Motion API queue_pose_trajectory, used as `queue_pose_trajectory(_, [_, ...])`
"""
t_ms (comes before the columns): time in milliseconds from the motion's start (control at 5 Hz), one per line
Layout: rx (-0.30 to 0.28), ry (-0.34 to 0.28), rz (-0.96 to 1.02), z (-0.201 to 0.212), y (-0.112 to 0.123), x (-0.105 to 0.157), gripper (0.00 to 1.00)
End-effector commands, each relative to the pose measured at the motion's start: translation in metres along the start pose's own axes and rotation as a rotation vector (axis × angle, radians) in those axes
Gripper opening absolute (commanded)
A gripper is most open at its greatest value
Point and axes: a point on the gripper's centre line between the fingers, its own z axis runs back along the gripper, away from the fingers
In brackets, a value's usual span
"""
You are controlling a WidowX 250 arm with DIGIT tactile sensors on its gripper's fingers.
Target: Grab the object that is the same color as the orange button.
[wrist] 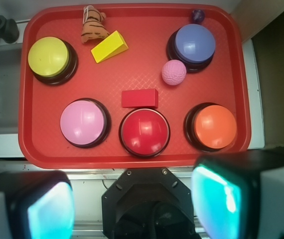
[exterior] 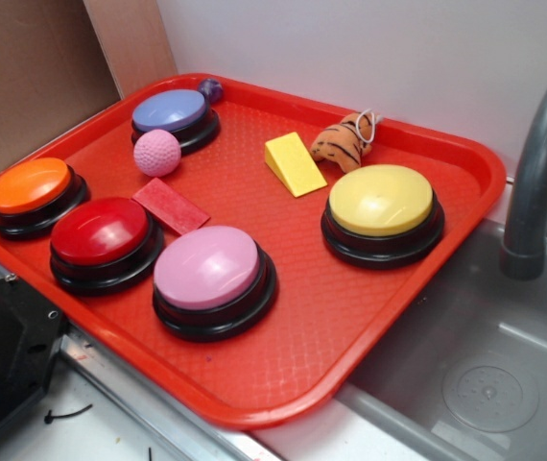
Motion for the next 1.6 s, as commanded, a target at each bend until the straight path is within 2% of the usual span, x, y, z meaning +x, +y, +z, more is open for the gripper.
queue_pose_trajectory(0, [0.0,0.0,0.0,0.0,0.0,0.0,1.0])
queue_pose_trajectory(200, [0.009,-0.007,-0.008,-0.007,-0.002,0.018,1.0])
queue_pose_trajectory(400, [0.019,-0.078,0.015,-0.017,-0.004,0.04,1.0])
queue_pose_trajectory(1000, [-0.036,-0.23,0.126,-0.063,-0.013,0.108,1.0])
queue_pose_trajectory(1200, [-0.032,-0.246,0.175,-0.078,-0.018,0.126,1.0])
queue_pose_trajectory(1400, [0.011,-0.275,0.198,-0.1,-0.028,0.15,1.0])
